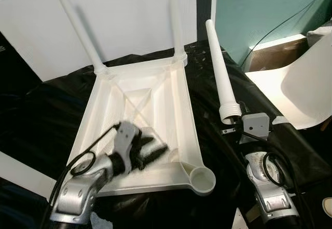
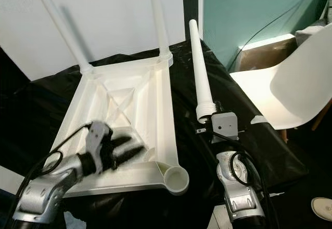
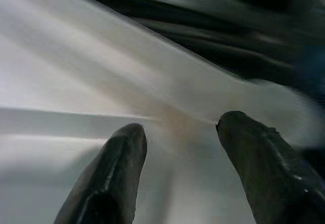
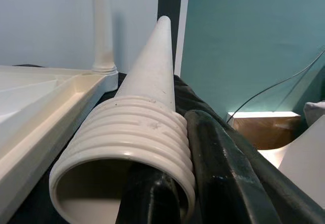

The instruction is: Building children table

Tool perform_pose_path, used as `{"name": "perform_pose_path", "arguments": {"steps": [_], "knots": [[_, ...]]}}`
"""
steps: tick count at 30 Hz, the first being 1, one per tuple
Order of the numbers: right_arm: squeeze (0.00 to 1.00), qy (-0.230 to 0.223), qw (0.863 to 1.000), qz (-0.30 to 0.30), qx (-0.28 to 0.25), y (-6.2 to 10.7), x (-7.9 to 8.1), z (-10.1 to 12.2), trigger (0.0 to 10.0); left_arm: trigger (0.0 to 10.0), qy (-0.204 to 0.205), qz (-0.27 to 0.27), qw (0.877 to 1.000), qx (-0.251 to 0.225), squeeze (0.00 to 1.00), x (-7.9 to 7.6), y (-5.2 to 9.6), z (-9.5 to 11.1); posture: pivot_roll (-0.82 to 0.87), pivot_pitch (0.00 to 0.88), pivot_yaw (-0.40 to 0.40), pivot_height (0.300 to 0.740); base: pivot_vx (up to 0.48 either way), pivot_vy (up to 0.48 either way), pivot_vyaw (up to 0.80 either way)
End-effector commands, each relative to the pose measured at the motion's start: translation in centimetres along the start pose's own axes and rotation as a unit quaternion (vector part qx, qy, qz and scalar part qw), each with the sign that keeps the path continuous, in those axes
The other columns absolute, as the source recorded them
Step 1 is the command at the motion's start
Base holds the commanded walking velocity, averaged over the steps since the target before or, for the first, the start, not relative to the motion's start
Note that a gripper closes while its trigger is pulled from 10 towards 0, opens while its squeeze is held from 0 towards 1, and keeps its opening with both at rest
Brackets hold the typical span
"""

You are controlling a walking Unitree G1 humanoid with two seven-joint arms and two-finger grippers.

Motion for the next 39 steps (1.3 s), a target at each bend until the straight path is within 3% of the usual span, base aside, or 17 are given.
{"name": "perform_pose_path", "arguments": {"steps": [1,9,14,16,18,25,26,27,28,31,32,34,35,36,37,38,39], "knots": [[0.00,-0.002,1.000,0.002,-0.016,-0.4,0.4,0.5,10.0,10.0,-0.005,-0.039,0.999,0.011,0.27,-0.6,0.7,0.3,-0.02,0.000,0.120,0.740,0.000,0.000,0.00],[0.00,-0.004,1.000,0.001,-0.016,-0.4,0.5,0.5,10.0,10.0,-0.020,-0.063,0.996,0.054,0.25,-0.8,1.5,-0.2,-0.01,0.000,0.119,0.740,0.000,0.000,0.00],[0.00,-0.010,1.000,-0.001,-0.015,-0.4,0.7,0.5,10.0,10.0,-0.059,-0.002,0.993,0.098,0.26,1.2,0.8,-0.9,-0.02,0.000,0.126,0.740,0.000,0.000,0.00],[0.00,-0.012,1.000,-0.002,-0.015,-0.4,0.7,0.6,10.0,10.0,-0.084,0.031,0.985,0.149,0.27,2.2,0.4,-1.9,-0.02,0.000,0.129,0.740,0.000,0.000,0.00],[0.00,-0.012,1.000,-0.002,-0.015,-0.4,0.7,0.6,10.0,10.0,-0.084,0.031,0.985,0.149,0.27,2.2,0.4,-1.9,-0.02,0.000,0.129,0.740,0.000,0.000,0.00],[0.00,-0.014,1.000,-0.003,-0.016,-0.6,0.6,0.6,10.0,10.0,-0.097,0.120,0.968,0.200,0.30,4.8,-0.4,-2.8,-0.03,0.000,0.127,0.740,0.000,0.000,0.00],[0.00,-0.015,1.000,-0.003,-0.016,-0.6,0.6,0.6,10.0,9.2,-0.092,0.130,0.966,0.201,0.30,5.1,-0.5,-2.9,-0.03,0.000,0.127,0.740,0.000,0.000,0.00],[0.00,-0.015,1.000,-0.002,-0.016,-0.6,0.6,0.6,10.0,0.0,-0.086,0.138,0.967,0.194,0.39,5.3,-0.7,-2.8,-0.03,0.000,0.127,0.740,0.000,0.000,0.00],[0.00,-0.015,1.000,-0.001,-0.016,-0.6,0.6,0.6,10.0,0.0,-0.082,0.142,0.968,0.188,0.59,5.3,-0.9,-2.7,-0.03,0.000,0.123,0.740,0.000,0.000,0.00],[0.00,-0.015,1.000,0.000,-0.016,-0.6,0.7,0.6,10.0,0.0,-0.081,0.144,0.969,0.185,0.59,5.4,-1.1,-2.7,-0.03,0.000,0.123,0.740,0.000,0.000,0.00],[0.00,-0.016,1.000,0.001,-0.017,-0.7,0.7,0.7,10.0,0.0,-0.068,0.162,0.969,0.173,1.00,5.7,-1.5,-2.6,-0.02,0.000,0.123,0.740,0.000,0.000,0.00],[0.00,-0.016,1.000,0.002,-0.017,-0.7,0.8,0.7,10.0,0.0,-0.049,0.191,0.967,0.160,1.00,6.3,-2.0,-2.4,-0.02,0.000,0.123,0.740,0.000,0.000,0.00],[0.00,-0.017,1.000,0.003,-0.018,-0.8,0.9,0.7,10.0,0.0,-0.025,0.233,0.961,0.145,1.00,7.1,-2.6,-2.2,-0.02,0.000,0.123,0.740,0.000,0.000,0.00],[0.00,-0.017,1.000,0.003,-0.018,-0.8,0.9,0.7,10.0,0.0,-0.025,0.233,0.961,0.145,1.00,7.1,-2.6,-2.2,-0.02,0.000,0.123,0.740,0.000,0.000,0.00],[0.00,-0.018,1.000,0.004,-0.018,-0.8,0.9,0.7,10.0,0.0,-0.013,0.265,0.954,0.139,0.60,7.8,-2.8,-2.1,-0.02,0.000,0.122,0.740,0.000,0.000,0.00],[0.00,-0.018,1.000,0.004,-0.018,-0.8,0.9,0.7,10.0,0.0,-0.007,0.284,0.949,0.137,0.60,8.3,-2.9,-2.1,-0.02,0.000,0.122,0.740,0.000,0.000,0.00],[0.00,-0.019,1.000,0.005,-0.017,-0.8,1.0,0.7,10.0,0.0,0.001,0.310,0.941,0.135,0.00,8.8,-2.8,-2.2,-0.02,0.000,0.124,0.740,0.000,0.000,0.00]]}}
Point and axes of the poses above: a point about 5 cm out from each wrist's last joint towards the gripper, its own y axis pointing back from the gripper into the wrist, its own z axis along the axis of the wrist's last joint, x = y × z, the point moved 2 cm from there along -y, pointing out of the wrist towards the gripper
